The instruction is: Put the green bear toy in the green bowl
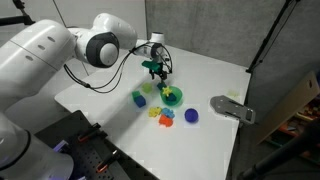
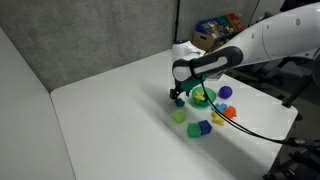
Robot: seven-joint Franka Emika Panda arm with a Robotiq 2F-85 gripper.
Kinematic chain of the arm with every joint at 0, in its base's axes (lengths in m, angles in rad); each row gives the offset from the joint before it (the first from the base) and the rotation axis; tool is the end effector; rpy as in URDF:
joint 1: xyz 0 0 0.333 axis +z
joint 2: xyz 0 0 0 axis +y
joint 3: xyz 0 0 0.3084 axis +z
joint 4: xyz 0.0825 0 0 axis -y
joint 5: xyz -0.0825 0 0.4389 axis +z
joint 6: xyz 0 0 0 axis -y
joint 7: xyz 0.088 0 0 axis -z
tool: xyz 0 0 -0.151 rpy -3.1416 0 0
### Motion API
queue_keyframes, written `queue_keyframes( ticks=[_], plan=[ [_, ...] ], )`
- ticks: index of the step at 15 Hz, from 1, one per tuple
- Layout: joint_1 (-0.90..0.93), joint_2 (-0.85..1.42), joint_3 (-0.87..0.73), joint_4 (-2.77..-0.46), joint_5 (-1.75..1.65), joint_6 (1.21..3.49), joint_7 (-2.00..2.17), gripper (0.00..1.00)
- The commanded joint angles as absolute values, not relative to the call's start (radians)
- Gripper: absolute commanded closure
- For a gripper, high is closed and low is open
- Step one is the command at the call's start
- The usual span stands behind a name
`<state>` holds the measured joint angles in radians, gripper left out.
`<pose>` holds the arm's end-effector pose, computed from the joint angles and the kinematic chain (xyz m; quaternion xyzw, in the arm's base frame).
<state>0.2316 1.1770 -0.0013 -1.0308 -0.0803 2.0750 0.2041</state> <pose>0.7666 0.1726 0.0193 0.9966 0.0351 -0.0573 0.0479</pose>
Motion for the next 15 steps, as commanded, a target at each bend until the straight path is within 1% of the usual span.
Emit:
queue_keyframes(
  ticks=[1, 14, 15],
  plan=[
    [0.243, 1.274, -0.028, -0.875, -0.105, 2.009, 0.200, 0.00],
    [0.244, 1.435, -0.040, -0.654, -0.096, 1.941, 0.214, 0.00],
    [0.245, 1.445, -0.040, -0.640, -0.096, 1.935, 0.215, 0.25]
  ],
)
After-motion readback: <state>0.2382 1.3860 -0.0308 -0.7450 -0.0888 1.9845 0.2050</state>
